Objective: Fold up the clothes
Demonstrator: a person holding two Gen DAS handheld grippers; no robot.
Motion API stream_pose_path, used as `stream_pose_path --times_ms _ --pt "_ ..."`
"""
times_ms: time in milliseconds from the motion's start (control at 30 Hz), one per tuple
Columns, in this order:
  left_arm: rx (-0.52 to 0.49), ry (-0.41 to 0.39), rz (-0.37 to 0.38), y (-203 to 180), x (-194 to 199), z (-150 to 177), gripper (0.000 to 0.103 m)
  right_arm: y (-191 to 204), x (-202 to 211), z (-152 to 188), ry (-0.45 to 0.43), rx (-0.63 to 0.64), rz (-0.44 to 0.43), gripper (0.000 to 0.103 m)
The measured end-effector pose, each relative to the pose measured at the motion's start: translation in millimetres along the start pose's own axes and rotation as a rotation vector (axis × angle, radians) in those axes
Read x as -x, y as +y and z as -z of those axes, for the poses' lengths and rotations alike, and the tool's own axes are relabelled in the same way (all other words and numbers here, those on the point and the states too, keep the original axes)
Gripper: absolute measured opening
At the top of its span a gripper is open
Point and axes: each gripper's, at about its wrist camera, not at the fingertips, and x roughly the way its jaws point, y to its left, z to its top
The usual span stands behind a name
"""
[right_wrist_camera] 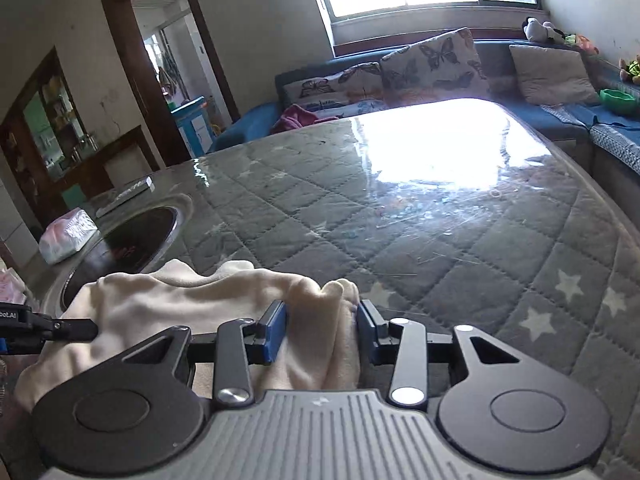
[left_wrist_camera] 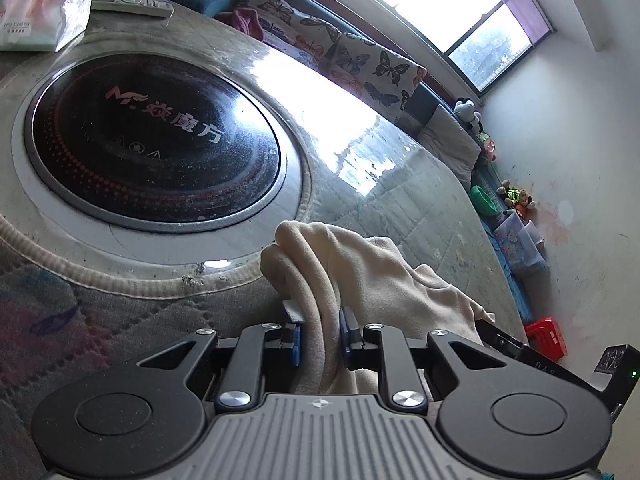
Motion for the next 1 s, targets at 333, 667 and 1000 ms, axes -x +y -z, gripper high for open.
stream_pose_path --times_ms 333,667,1000 --pt "-0.217 -0.055 -0.081 -45.8 8.9 2.6 0.017 15.2 56.3 0.1 -0.140 -0.005 -0.026 0.010" --pt "-0.367 -0.102 -0.051 -101.2 11.0 12.7 0.016 20.7 111.4 -0.1 -0.258 0.032 0.044 0.010" --pt "-0.495 -0.114 0.011 -163.8 -2.6 25.0 0.016 -8.1 157.5 -2.5 -0.339 0.011 0.165 0.010"
